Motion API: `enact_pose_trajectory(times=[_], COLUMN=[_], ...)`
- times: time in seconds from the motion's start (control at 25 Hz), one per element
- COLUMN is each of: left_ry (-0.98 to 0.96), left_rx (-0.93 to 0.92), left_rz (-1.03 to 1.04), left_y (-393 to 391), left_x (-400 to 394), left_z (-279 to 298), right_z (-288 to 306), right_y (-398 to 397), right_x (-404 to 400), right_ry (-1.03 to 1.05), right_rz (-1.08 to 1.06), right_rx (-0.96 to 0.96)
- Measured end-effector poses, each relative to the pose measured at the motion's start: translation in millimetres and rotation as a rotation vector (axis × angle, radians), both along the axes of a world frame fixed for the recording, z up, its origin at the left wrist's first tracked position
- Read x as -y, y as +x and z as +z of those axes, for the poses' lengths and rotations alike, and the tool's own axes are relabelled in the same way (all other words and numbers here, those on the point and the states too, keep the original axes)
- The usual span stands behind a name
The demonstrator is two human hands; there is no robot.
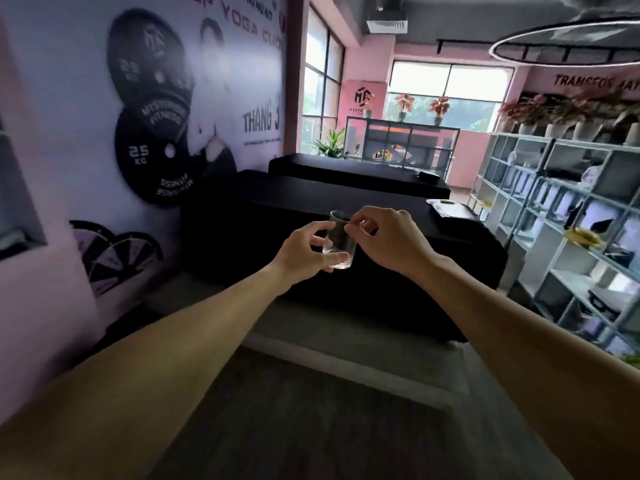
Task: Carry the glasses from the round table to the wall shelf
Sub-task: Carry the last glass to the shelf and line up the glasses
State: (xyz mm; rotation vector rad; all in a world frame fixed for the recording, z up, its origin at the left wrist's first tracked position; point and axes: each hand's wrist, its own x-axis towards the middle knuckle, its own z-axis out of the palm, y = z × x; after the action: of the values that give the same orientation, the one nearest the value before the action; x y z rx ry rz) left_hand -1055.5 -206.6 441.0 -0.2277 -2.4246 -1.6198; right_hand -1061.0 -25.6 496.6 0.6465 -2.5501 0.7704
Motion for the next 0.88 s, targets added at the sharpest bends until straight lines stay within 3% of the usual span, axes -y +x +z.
enact_pose_trajectory(times=[0.52, 0.88], left_ry=[0.040, -0.008], left_rx=[-0.019, -0.019], left_rz=[0.502, 0.908], left_y=[-59, -88], left_x=[295, 462], left_z=[-19, 2], right_z=[-18, 3], right_y=[-138, -218], right_x=[313, 521], right_ry=[-0.044, -0.033], right_rz=[0.507, 0.874], right_rx=[0.040, 0.042])
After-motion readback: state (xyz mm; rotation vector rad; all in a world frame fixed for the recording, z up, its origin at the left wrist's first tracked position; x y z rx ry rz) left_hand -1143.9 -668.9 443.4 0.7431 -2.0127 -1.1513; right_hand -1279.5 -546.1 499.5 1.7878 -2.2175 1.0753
